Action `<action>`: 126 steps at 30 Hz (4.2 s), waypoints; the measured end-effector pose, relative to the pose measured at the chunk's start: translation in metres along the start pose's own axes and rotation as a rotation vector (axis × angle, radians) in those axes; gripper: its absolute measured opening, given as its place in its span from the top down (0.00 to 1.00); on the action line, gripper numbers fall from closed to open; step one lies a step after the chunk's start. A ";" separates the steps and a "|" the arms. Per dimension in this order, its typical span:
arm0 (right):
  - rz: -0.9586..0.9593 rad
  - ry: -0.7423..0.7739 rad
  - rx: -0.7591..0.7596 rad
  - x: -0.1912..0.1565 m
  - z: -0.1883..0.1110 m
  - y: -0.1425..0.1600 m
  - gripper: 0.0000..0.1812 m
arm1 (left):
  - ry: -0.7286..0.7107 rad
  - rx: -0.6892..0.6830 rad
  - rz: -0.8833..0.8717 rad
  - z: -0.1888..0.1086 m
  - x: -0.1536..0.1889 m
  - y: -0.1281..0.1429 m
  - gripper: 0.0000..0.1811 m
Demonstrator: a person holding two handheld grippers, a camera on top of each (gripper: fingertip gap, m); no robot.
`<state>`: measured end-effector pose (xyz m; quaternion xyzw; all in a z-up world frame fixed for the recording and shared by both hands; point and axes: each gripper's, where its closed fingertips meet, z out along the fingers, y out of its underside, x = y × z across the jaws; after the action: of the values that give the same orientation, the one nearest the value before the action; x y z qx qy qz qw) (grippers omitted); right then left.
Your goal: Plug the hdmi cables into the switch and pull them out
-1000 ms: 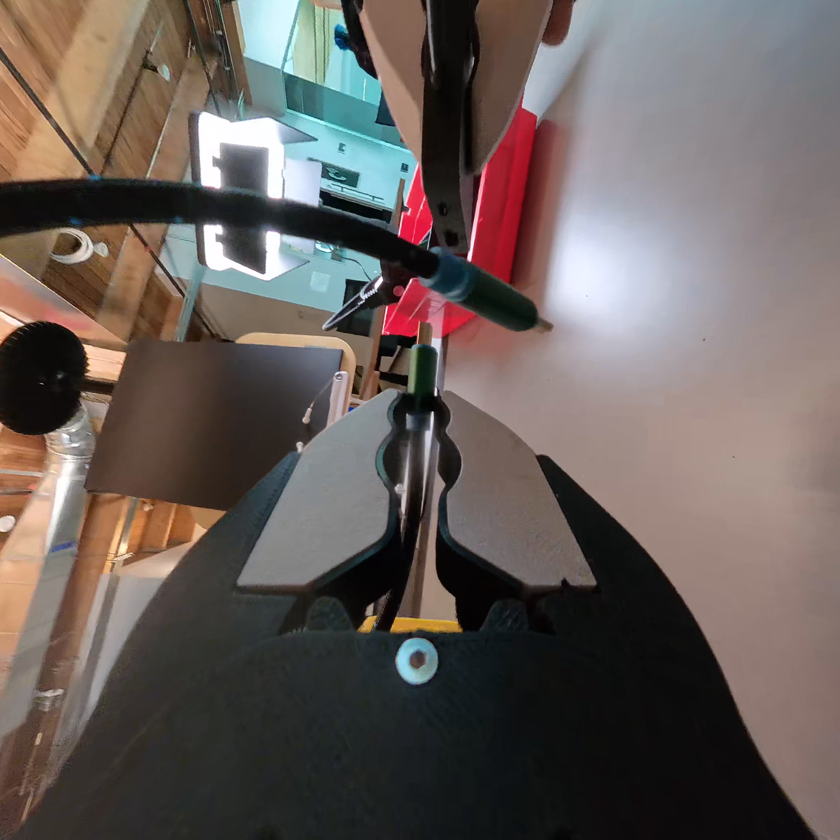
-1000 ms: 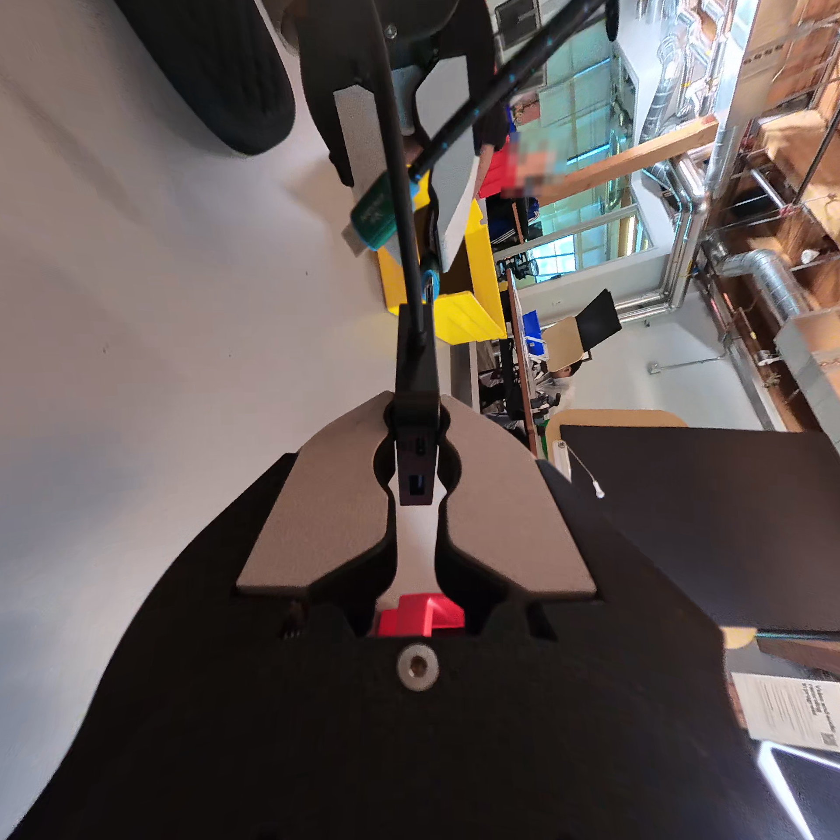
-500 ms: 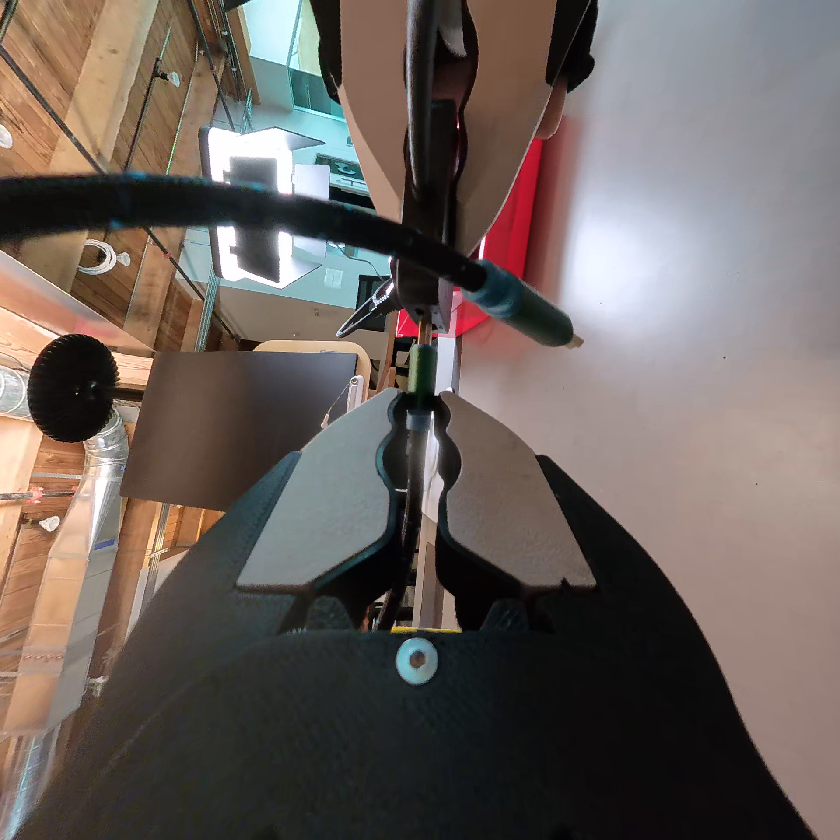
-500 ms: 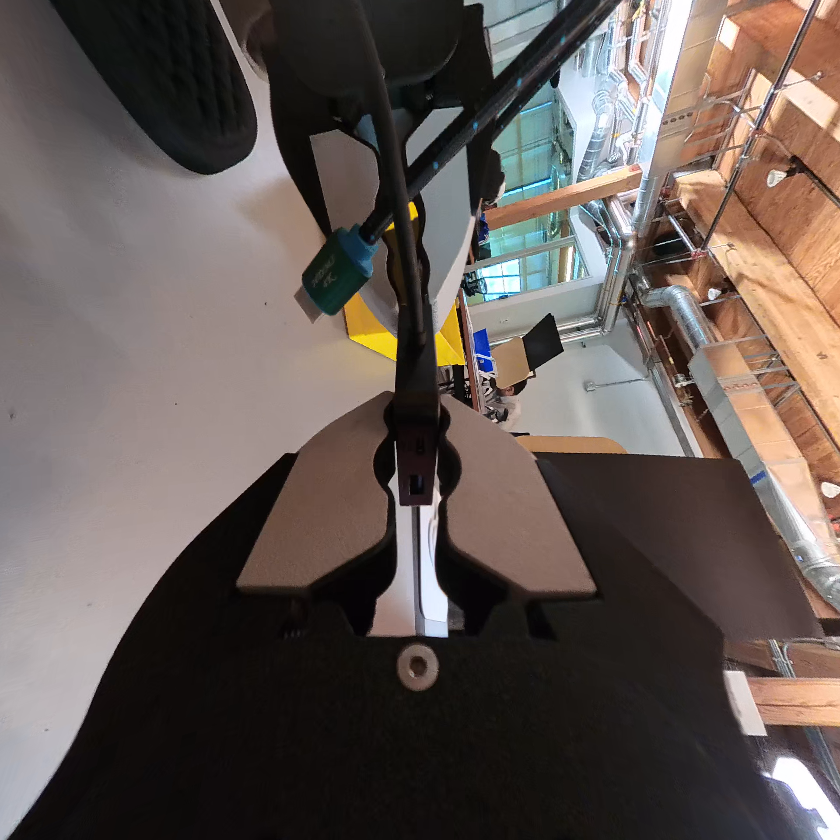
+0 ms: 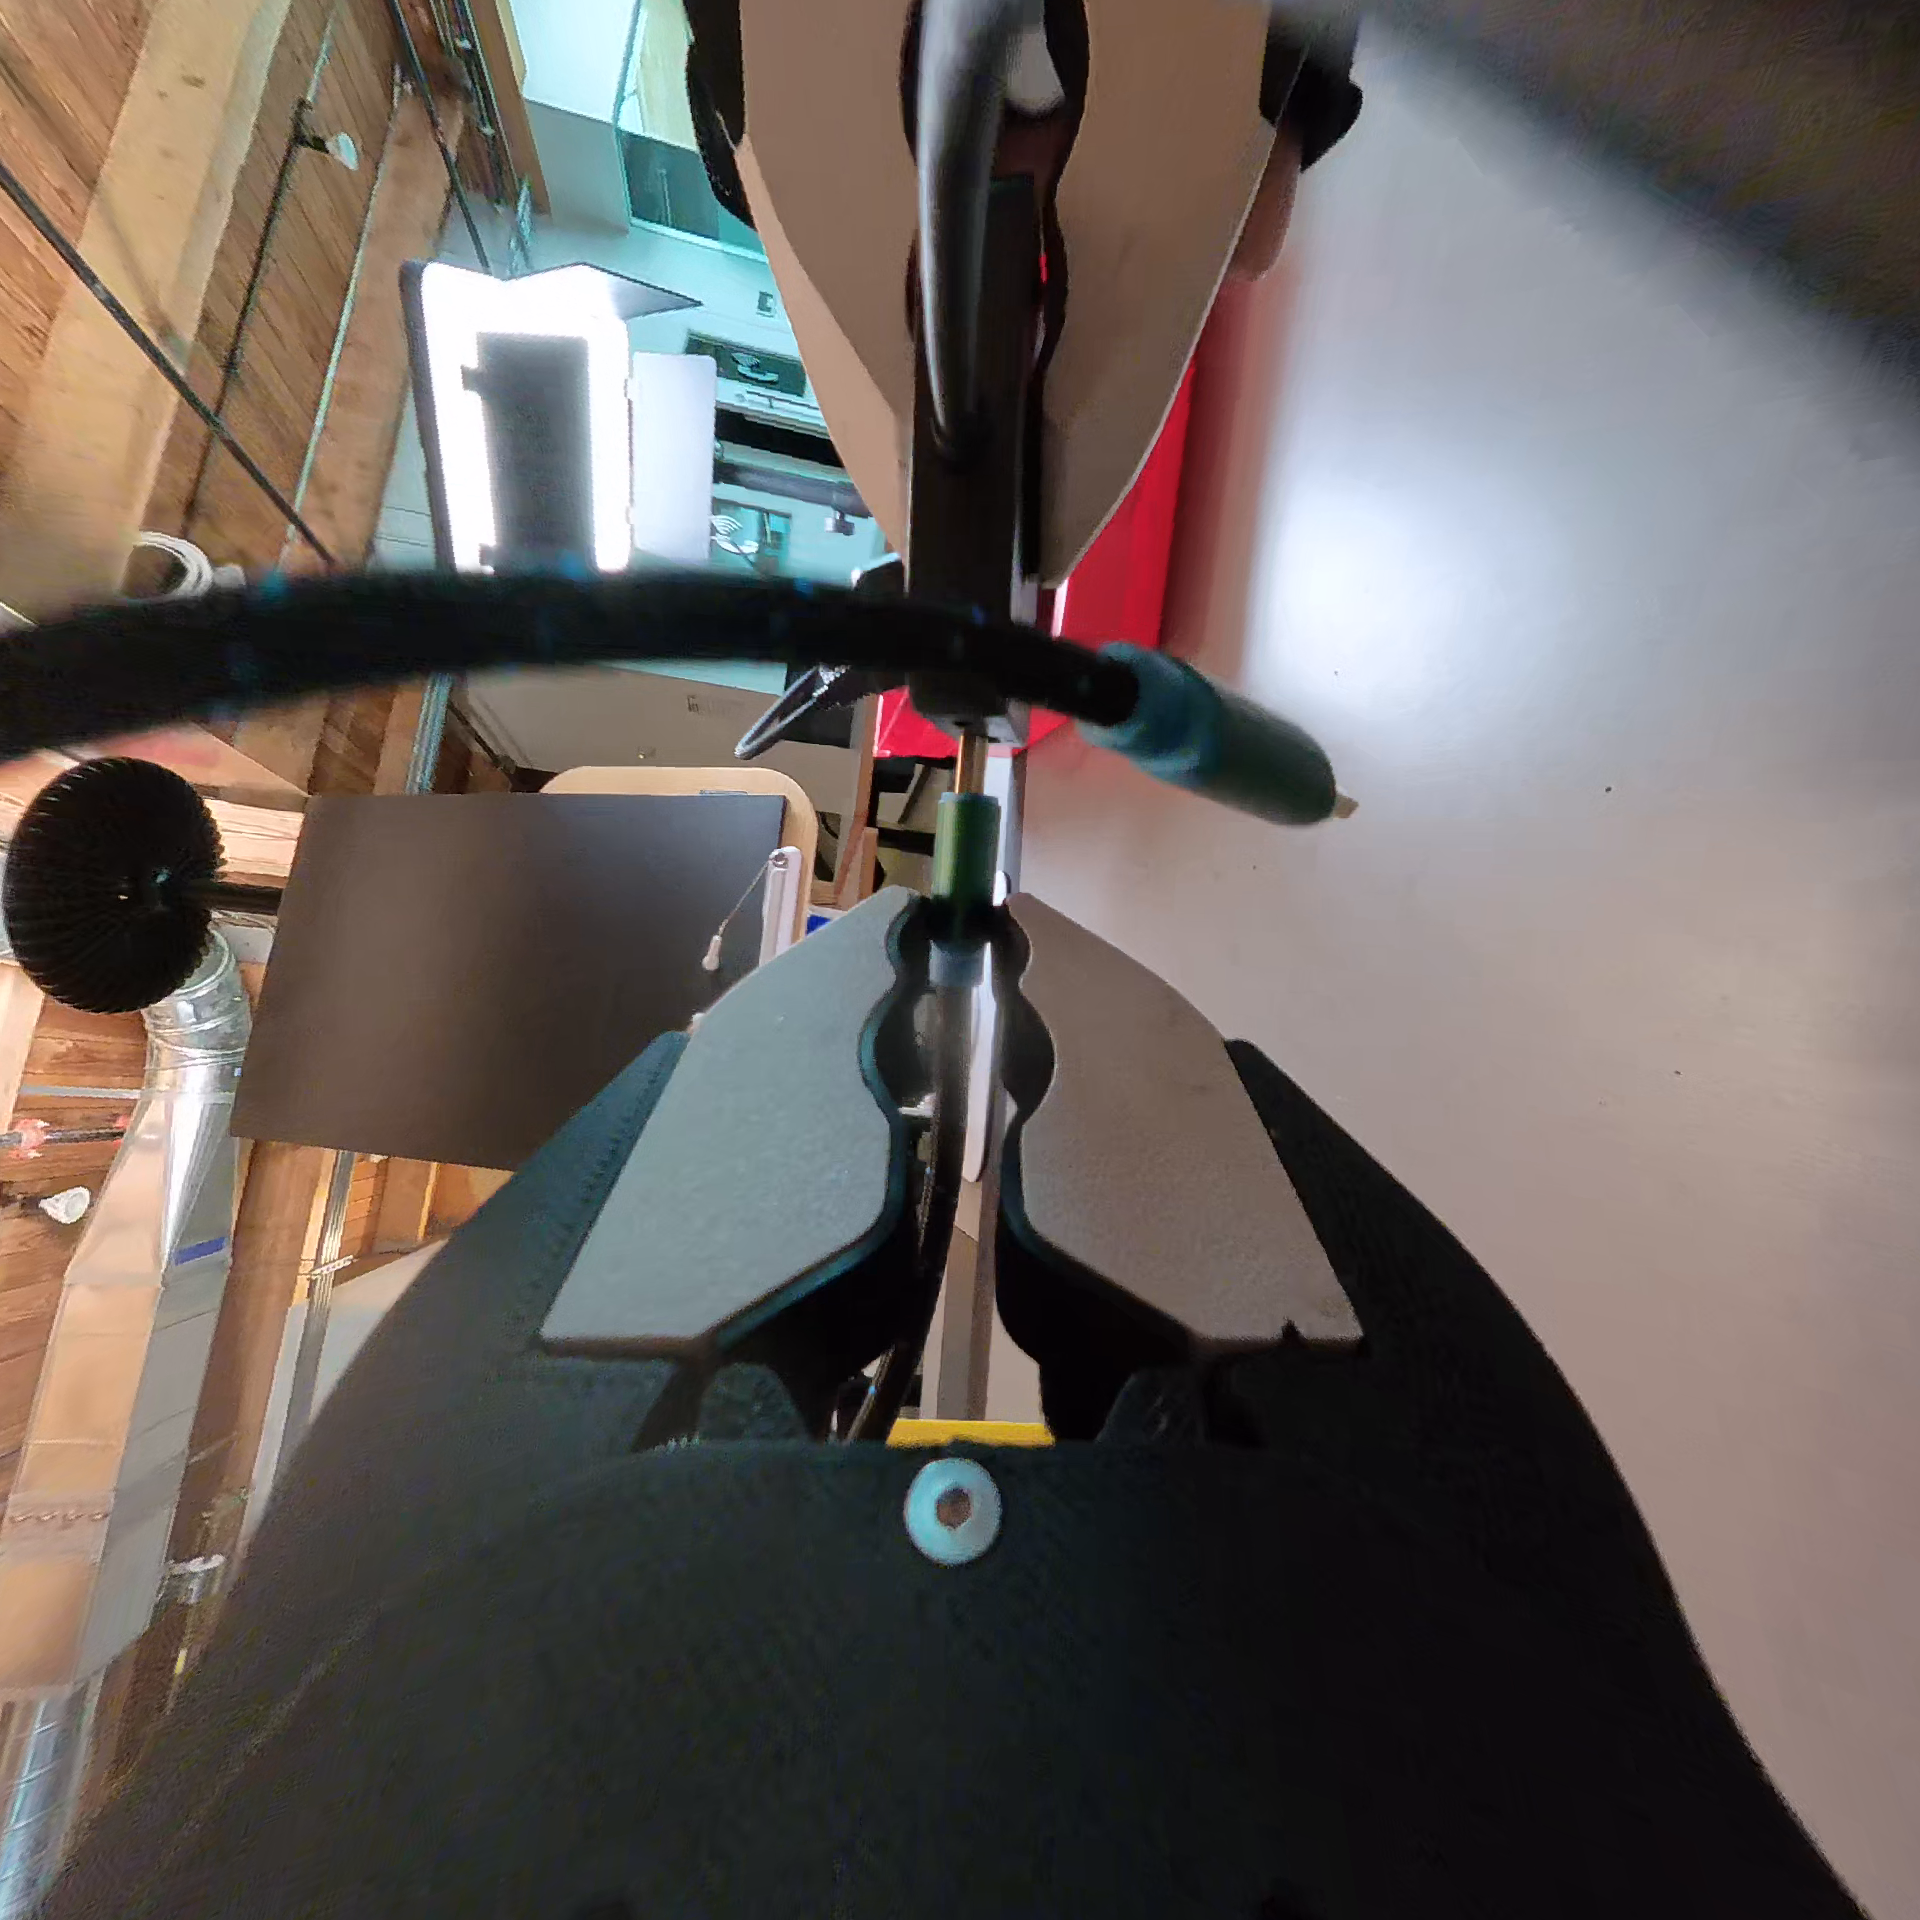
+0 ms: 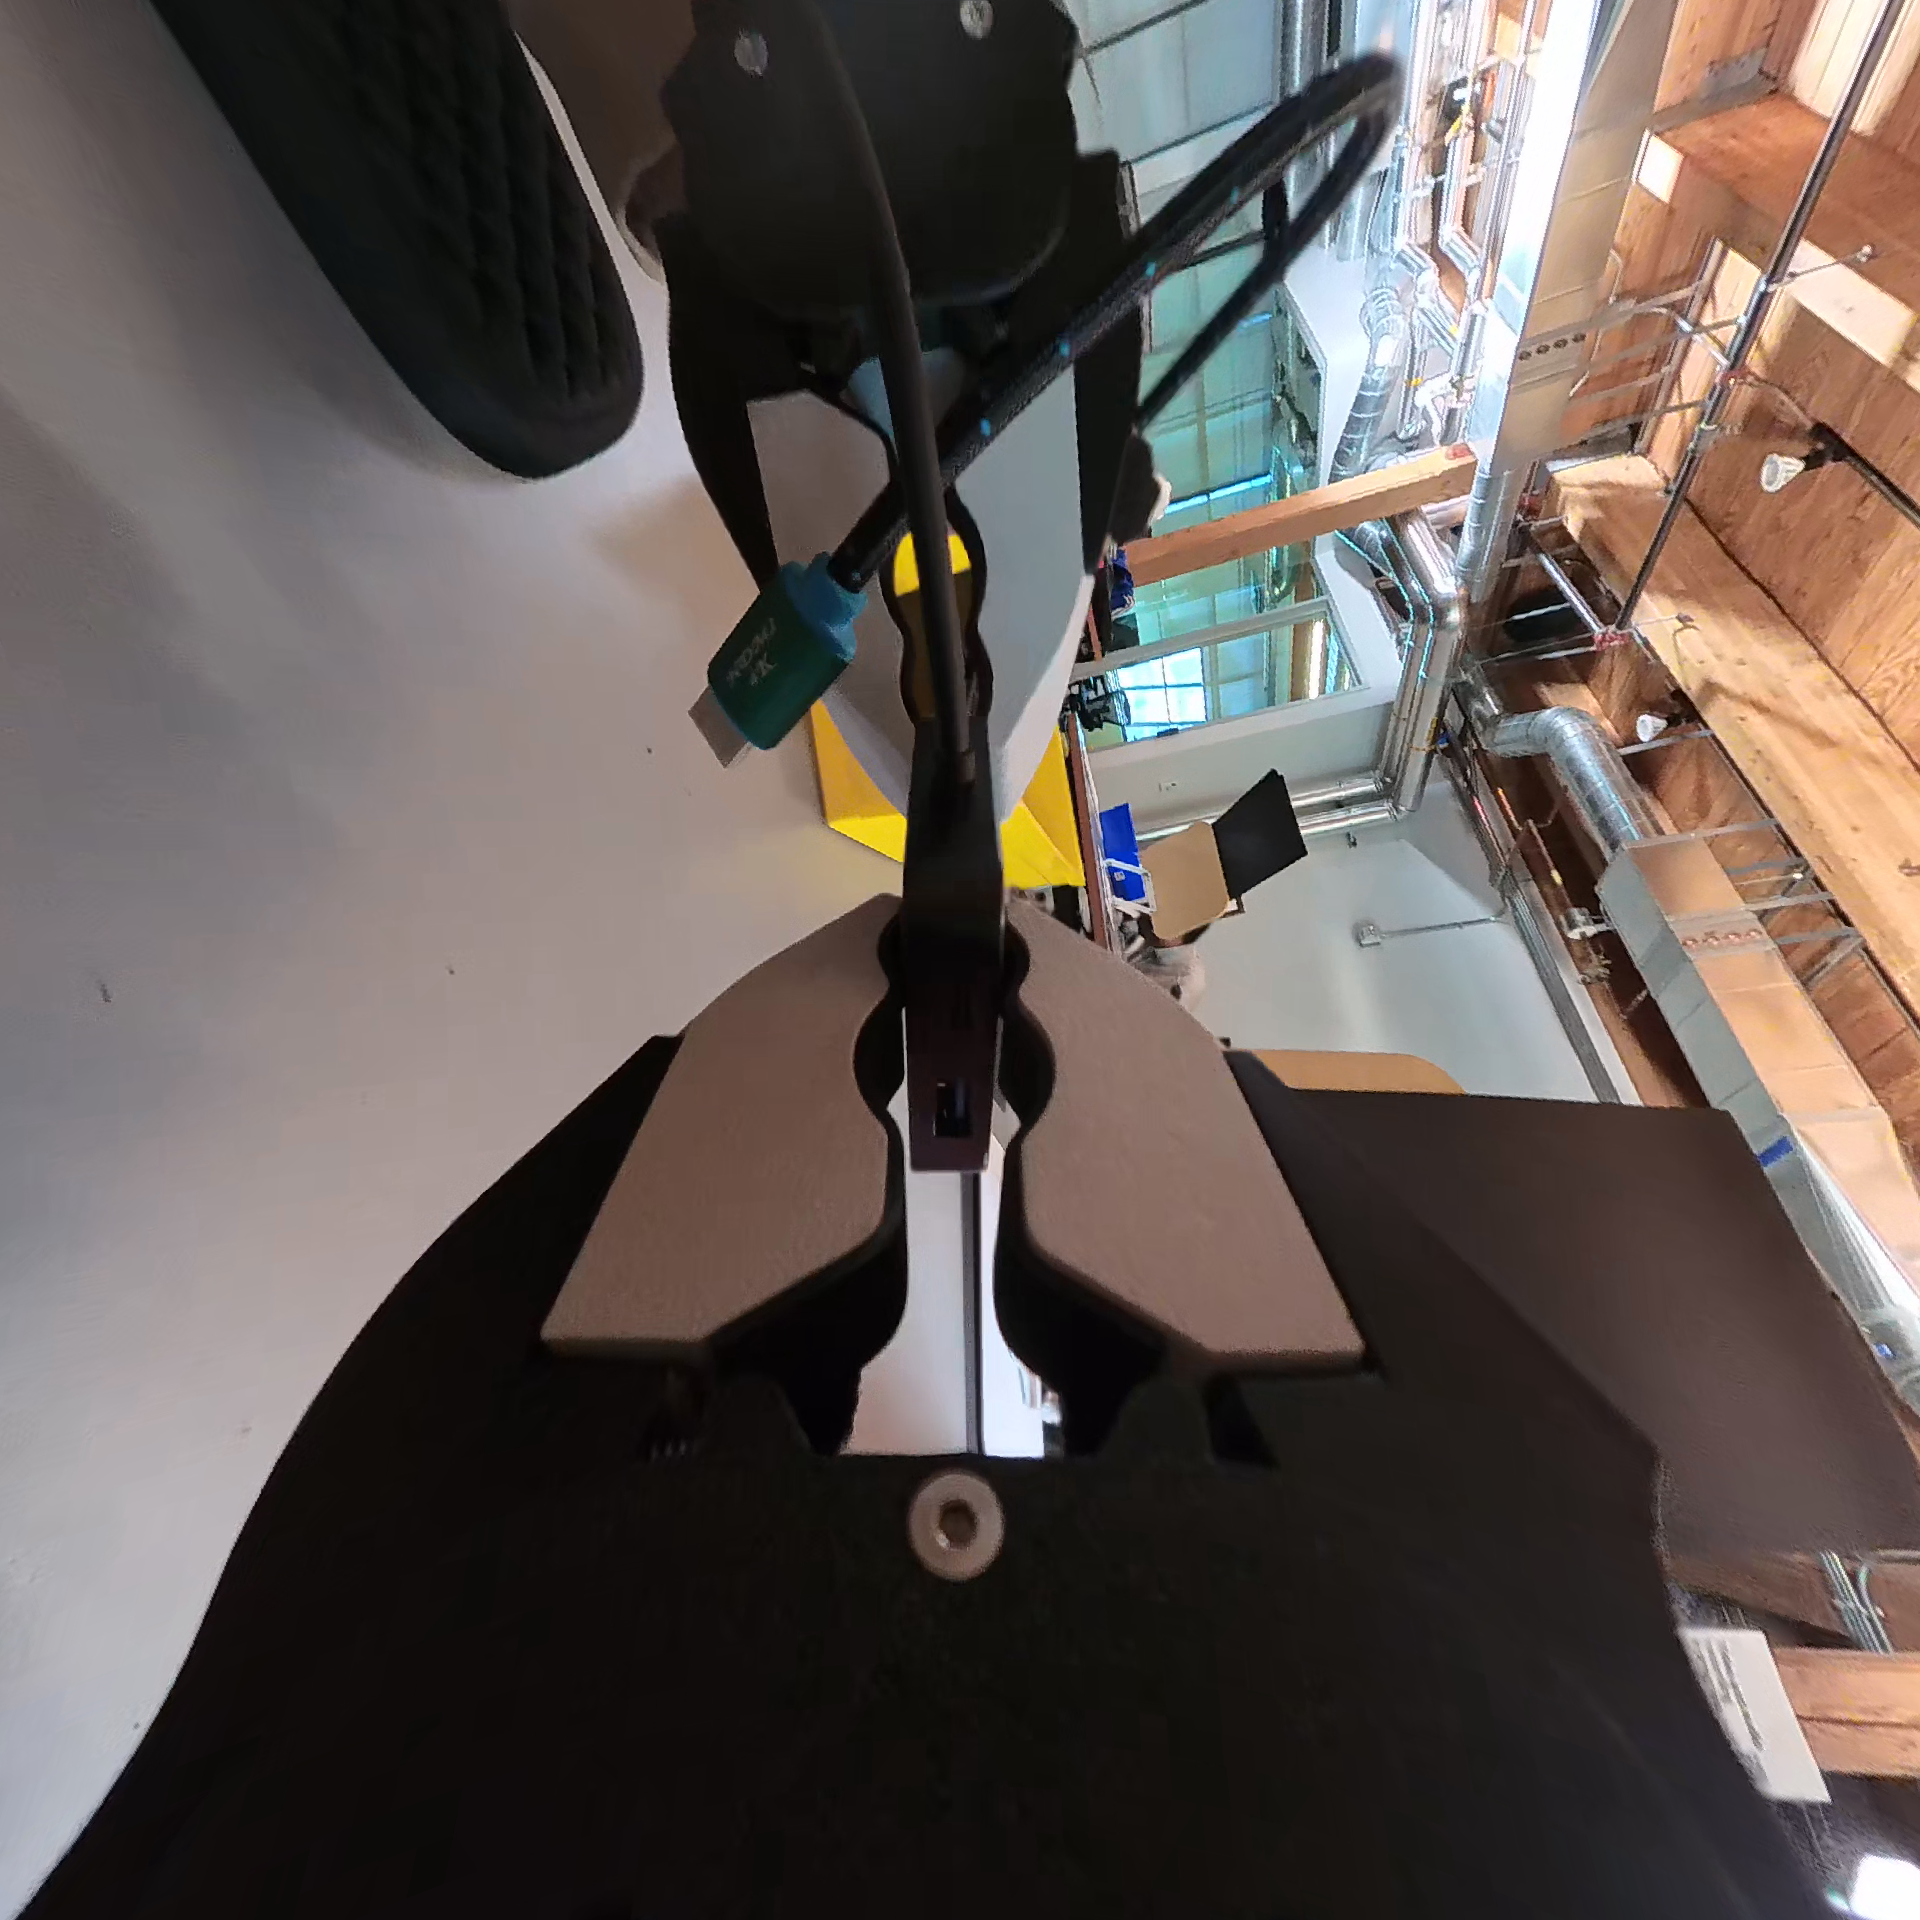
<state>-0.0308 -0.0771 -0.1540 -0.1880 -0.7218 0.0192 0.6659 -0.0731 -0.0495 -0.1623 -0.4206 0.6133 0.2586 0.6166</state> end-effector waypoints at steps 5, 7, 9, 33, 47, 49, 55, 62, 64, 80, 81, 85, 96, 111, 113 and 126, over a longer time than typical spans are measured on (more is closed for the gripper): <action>-0.007 -0.007 0.035 -0.001 0.002 -0.007 0.93 | 0.020 0.007 -0.024 0.000 0.001 0.001 0.94; -0.007 -0.009 0.034 0.000 0.001 -0.005 0.93 | 0.021 0.016 -0.034 -0.001 0.000 -0.001 0.94; -0.002 -0.013 0.030 0.001 0.000 -0.003 0.93 | 0.026 0.023 -0.044 -0.003 -0.001 -0.002 0.94; 0.057 -0.069 0.144 -0.005 -0.005 -0.028 0.93 | 0.169 0.116 -0.169 -0.017 0.010 -0.020 0.94; 0.184 -0.212 0.051 -0.009 -0.006 -0.013 0.93 | 0.249 0.164 -0.311 -0.029 0.014 -0.029 0.94; 0.160 -0.208 0.047 -0.012 -0.005 -0.012 0.93 | 0.246 0.148 -0.313 -0.029 0.015 -0.029 0.94; 0.195 -0.219 0.060 -0.014 0.002 -0.013 0.93 | 0.258 0.133 -0.352 -0.031 0.019 -0.031 0.95; 0.284 -0.194 0.040 -0.014 0.005 -0.003 0.92 | 0.296 0.125 -0.403 -0.021 0.019 -0.021 0.94; 0.286 -0.147 0.000 -0.007 0.005 0.003 0.90 | 0.297 0.124 -0.428 -0.015 0.017 -0.017 0.94; 0.190 -0.157 -0.172 -0.006 -0.019 0.024 0.92 | 0.204 0.087 -0.461 -0.006 0.016 0.003 0.89; 0.195 -0.150 -0.183 -0.003 -0.021 0.027 0.92 | 0.198 0.079 -0.479 -0.007 0.014 0.005 0.88; 0.222 -0.110 -0.222 0.010 -0.036 0.039 0.92 | 0.166 0.063 -0.545 -0.011 0.006 0.010 0.84; 0.350 0.095 -0.327 0.075 -0.107 0.067 0.92 | 0.100 0.048 -0.726 -0.030 -0.004 0.019 0.82; 0.682 0.185 -0.676 0.158 -0.177 0.171 0.92 | 0.124 0.070 -0.936 -0.027 0.003 0.021 0.79; 0.710 0.162 -0.751 0.159 -0.175 0.197 0.92 | 0.131 0.065 -0.986 -0.026 0.003 0.026 0.78; 0.966 0.060 -0.914 0.137 -0.117 0.342 0.92 | 0.122 0.037 -1.032 -0.027 0.002 0.040 0.79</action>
<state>0.1604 0.2548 -0.1054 -0.7541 -0.4731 0.0022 0.4555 -0.1207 -0.0522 -0.1695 -0.6717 0.3652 -0.1149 0.6343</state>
